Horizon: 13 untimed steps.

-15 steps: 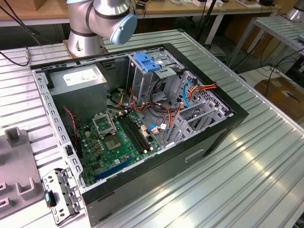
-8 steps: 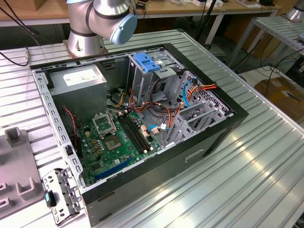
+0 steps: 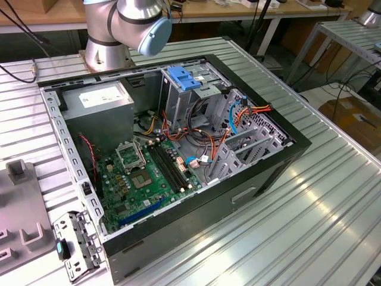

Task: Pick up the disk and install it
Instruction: 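Pick up the disk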

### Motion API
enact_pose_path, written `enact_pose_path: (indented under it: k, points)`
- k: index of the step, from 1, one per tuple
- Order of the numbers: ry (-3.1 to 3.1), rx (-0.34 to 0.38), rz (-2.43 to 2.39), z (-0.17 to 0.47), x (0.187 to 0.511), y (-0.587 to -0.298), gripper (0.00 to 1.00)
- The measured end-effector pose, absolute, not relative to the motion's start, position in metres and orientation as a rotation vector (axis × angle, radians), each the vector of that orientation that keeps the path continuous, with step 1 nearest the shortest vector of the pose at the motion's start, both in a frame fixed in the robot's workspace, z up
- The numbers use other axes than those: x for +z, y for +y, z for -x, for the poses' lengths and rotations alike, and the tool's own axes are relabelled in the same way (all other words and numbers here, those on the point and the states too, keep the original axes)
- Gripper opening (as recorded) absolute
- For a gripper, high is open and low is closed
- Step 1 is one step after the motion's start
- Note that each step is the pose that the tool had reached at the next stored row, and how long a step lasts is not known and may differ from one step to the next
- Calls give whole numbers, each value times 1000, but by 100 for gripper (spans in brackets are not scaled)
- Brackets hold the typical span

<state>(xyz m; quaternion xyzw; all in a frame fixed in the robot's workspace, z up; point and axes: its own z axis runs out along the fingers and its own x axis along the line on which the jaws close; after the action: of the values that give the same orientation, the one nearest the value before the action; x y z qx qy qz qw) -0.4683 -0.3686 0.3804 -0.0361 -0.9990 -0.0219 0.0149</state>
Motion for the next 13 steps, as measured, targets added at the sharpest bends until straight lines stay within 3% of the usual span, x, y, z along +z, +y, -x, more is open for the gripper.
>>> enact_pose_path:
  k: [13]
  points:
    - [-3095,-62,-265,468,380,-369,11]
